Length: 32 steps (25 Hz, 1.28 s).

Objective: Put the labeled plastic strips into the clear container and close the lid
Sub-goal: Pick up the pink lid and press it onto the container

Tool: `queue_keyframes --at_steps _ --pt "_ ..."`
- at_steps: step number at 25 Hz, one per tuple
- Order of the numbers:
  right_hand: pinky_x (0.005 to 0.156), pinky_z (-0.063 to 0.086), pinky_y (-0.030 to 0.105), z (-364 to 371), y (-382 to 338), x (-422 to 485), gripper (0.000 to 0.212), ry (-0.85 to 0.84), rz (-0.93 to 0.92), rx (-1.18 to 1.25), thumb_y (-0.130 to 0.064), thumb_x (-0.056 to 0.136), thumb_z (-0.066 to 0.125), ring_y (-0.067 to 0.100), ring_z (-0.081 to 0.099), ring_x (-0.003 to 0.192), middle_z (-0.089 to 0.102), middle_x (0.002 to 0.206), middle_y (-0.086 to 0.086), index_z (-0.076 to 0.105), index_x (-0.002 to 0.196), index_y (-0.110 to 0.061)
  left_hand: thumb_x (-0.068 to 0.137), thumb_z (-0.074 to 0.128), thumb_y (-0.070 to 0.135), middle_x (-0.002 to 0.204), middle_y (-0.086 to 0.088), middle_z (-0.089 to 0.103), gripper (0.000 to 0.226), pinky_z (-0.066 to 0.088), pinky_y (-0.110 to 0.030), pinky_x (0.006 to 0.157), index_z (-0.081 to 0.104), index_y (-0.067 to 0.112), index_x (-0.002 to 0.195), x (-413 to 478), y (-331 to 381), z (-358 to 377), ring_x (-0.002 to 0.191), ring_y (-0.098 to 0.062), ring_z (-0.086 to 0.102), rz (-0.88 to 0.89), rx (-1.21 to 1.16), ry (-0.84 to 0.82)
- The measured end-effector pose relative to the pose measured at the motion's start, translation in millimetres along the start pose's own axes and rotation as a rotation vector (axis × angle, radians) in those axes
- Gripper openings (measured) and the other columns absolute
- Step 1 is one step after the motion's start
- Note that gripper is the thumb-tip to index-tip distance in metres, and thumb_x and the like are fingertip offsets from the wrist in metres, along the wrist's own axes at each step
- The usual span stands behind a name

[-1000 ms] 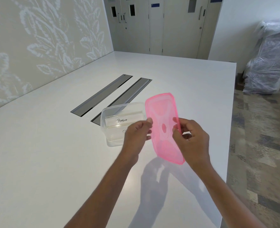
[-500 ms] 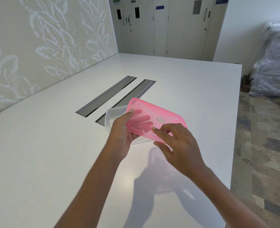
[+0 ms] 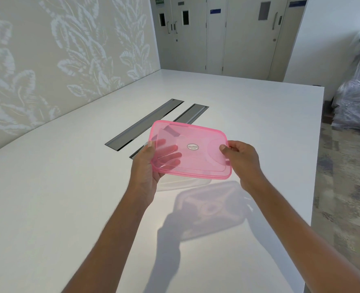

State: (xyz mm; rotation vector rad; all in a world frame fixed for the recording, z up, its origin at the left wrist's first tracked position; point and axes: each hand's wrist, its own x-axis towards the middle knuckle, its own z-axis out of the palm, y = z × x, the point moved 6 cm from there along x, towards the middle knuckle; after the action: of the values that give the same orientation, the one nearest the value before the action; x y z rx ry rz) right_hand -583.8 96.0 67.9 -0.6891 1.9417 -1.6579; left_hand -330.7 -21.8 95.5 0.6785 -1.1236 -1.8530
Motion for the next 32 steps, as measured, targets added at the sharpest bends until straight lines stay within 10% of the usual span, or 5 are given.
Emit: queue_keyframes --at_steps 3,10,18,29,32 --pt "0.087 0.063 0.054 17.7 -8.2 17.5 0.008 0.022 -0.031 -0.001 -0.026 0.091 0.076 0.018 0.067 0.072 0.079 0.093 0.000 0.080 0.097 -0.022 0.109 0.051 0.049 0.128 -0.007 0.075 0.047 0.062 -0.041 0.081 0.057 0.012 0.138 16.8 8.2 -15.5 0.105 -0.031 0.077 0.072 0.242 0.169" --pt "0.084 0.059 0.040 56.1 -11.6 60.9 0.014 -0.002 -0.033 -0.040 -0.025 0.090 0.075 0.019 0.065 0.079 0.074 0.085 -0.005 0.074 0.077 -0.027 0.107 0.043 0.055 0.116 0.017 0.069 0.033 0.044 -0.023 0.077 0.063 0.037 0.127 58.4 1.4 -51.9 0.109 -0.004 0.063 -0.005 0.521 0.338" --pt "0.096 0.057 0.057 87.6 14.2 88.5 0.042 -0.035 0.004 -0.219 -0.019 0.091 0.069 0.049 0.064 0.110 0.065 0.125 0.030 0.062 0.118 0.012 0.105 0.038 0.056 0.138 0.004 0.065 0.048 0.050 -0.043 0.108 0.059 0.035 0.142 90.5 -32.4 -82.3 0.129 -0.024 0.061 -0.124 0.637 0.339" --pt "0.080 0.057 0.049 100.6 28.4 100.2 0.040 -0.075 -0.047 -0.389 -0.024 0.088 0.068 0.041 0.060 0.080 0.070 0.111 0.028 0.067 0.107 0.010 0.110 0.038 0.049 0.123 0.009 0.068 0.040 0.049 -0.032 0.083 0.061 0.033 0.138 98.5 -64.4 -110.7 0.113 -0.018 0.062 -0.151 0.580 0.338" --pt "0.088 0.058 0.051 100.6 30.3 102.6 0.037 -0.058 -0.046 -0.388 -0.028 0.090 0.069 0.044 0.066 0.099 0.072 0.105 0.024 0.070 0.106 0.006 0.110 0.037 0.048 0.127 0.003 0.069 0.042 0.048 -0.033 0.084 0.060 0.029 0.140 104.2 -70.0 -113.5 0.113 -0.023 0.063 -0.174 0.570 0.347"
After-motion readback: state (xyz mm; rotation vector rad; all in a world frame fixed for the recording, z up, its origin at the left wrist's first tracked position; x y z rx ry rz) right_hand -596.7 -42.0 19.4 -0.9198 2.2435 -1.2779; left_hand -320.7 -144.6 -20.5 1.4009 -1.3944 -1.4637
